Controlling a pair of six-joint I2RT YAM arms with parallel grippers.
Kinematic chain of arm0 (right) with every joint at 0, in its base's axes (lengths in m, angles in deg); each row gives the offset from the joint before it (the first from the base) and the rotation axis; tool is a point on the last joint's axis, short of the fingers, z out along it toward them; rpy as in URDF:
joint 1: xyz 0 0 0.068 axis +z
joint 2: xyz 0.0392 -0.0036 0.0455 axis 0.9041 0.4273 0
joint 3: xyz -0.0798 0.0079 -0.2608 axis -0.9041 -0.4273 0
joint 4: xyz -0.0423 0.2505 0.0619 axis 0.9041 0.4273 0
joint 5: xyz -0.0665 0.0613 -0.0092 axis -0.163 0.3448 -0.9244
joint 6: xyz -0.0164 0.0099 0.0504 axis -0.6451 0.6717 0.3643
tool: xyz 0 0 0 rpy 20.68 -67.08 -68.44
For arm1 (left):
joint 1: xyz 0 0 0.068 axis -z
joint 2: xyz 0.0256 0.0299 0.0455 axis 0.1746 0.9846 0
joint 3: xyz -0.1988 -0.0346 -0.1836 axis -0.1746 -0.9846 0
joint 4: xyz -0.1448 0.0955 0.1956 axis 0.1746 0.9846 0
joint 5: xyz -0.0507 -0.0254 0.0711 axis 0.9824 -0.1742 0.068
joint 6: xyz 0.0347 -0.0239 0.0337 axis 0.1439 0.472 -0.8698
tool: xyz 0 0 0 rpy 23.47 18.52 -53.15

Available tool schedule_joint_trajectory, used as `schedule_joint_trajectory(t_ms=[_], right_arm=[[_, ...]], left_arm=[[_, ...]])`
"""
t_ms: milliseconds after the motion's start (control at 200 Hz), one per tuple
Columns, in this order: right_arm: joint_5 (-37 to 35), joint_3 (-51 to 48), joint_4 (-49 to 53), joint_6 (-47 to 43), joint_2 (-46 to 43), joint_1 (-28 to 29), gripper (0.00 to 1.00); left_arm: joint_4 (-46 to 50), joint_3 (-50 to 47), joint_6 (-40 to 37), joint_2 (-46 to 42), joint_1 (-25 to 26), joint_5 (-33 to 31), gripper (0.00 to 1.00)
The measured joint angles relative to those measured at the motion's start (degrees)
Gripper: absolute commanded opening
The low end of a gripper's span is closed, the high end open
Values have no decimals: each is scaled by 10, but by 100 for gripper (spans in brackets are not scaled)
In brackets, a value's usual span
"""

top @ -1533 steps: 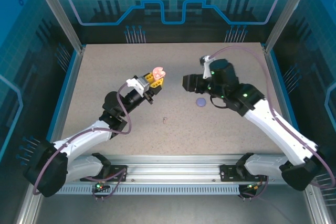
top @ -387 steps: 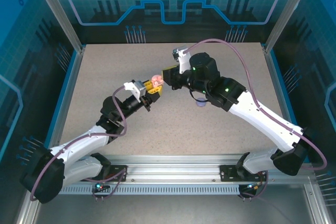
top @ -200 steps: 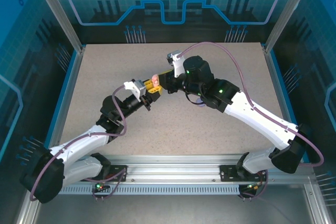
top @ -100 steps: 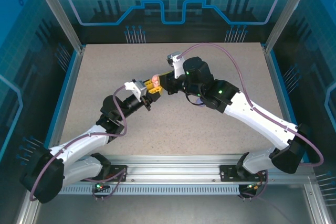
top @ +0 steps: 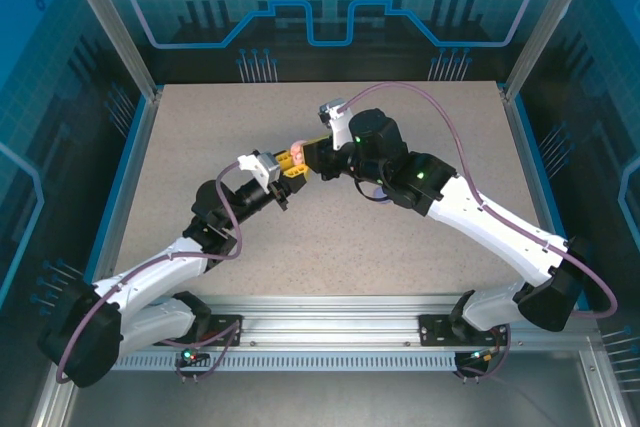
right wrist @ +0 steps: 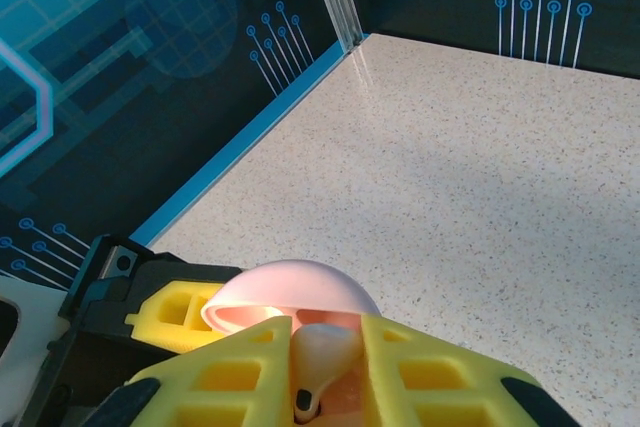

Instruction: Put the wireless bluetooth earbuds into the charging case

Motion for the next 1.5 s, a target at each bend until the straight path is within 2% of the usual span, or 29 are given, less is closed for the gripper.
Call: schedule_joint_trajectory(t_ms=[80,245,355,605,795,1111,1501], right_arm=[[-8,0,3,3,0,1,43],[-17,13,14,1,0,1,59],[-15,20,16,6,-8,-3,67],[8,46,33,24,-38,-65,67],[54,117,78,34,-3,-111,64],[112,221,167,31,119,-118,60],[156,372,273,2,231,-118,56]], left_arm=[[0,0,0,0,0,0,0],[0,0,0,0,0,-1,0],[0,0,0,0,0,-1,0],[0,0,2,0,0,-1,0],[-1,0,5,0,0,0,0],[-2,0,13,9,5,13,0],[-1,18,21,45,35,28,0]])
